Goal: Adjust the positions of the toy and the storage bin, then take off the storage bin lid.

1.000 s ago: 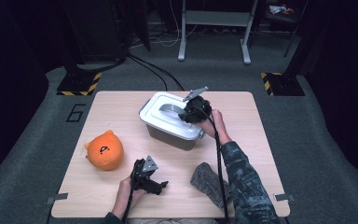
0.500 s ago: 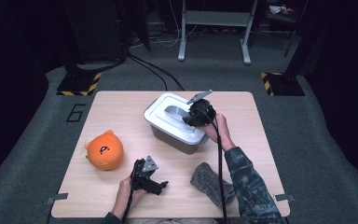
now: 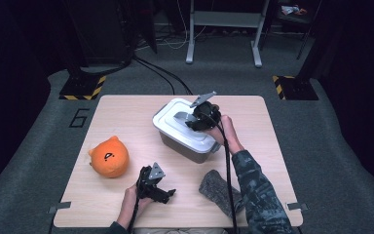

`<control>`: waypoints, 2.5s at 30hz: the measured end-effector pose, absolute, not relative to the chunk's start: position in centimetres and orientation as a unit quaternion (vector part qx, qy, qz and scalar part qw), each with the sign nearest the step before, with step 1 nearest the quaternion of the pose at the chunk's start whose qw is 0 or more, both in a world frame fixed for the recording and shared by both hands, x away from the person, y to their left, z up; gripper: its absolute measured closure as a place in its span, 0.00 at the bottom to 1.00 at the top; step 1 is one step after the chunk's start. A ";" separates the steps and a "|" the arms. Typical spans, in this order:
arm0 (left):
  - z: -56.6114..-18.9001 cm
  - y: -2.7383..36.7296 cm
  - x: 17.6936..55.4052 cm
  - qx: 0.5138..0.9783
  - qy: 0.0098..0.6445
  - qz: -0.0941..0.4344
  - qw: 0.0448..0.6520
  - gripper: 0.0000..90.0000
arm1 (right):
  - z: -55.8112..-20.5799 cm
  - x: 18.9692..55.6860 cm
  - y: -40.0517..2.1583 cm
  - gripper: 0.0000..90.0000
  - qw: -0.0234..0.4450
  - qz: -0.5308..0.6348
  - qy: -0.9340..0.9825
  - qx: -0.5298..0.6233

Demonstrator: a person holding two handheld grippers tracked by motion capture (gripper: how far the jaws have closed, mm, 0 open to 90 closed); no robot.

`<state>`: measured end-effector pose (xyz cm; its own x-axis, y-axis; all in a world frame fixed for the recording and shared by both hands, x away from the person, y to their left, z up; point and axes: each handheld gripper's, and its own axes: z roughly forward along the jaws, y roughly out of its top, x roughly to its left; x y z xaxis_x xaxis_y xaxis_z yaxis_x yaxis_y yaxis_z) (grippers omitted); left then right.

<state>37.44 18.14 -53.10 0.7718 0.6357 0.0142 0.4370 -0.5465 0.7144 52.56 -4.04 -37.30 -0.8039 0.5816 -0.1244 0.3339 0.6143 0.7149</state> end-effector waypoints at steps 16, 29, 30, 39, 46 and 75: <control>-53.1 18.1 37.4 0.869 0.309 0.138 0.361 0.00 | -37.6 51.9 -4.1 0.73 0.170 0.363 0.867 0.295; -53.1 18.1 37.4 0.868 0.310 0.138 0.362 0.00 | -37.6 50.7 -3.3 0.74 0.198 0.350 0.855 0.327; -53.1 18.1 37.4 0.869 0.309 0.138 0.362 0.00 | -37.6 50.7 -3.2 0.74 0.196 0.350 0.854 0.332; -53.1 18.1 37.4 0.869 0.309 0.138 0.362 0.00 | -37.6 50.5 -3.1 0.74 0.201 0.349 0.852 0.334; -53.1 18.1 37.4 0.869 0.308 0.138 0.361 0.00 | -37.5 50.4 -3.0 0.74 0.213 0.349 0.854 0.322; -53.1 18.1 37.4 0.868 0.310 0.137 0.362 0.00 | -33.5 49.0 -7.1 0.74 0.246 0.373 0.825 0.346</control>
<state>37.44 18.14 -53.09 0.7701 0.6378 0.0136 0.4397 -0.5460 0.7131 49.04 -7.07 -33.46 -0.6387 0.7551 -0.1482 0.3879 0.4822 0.7855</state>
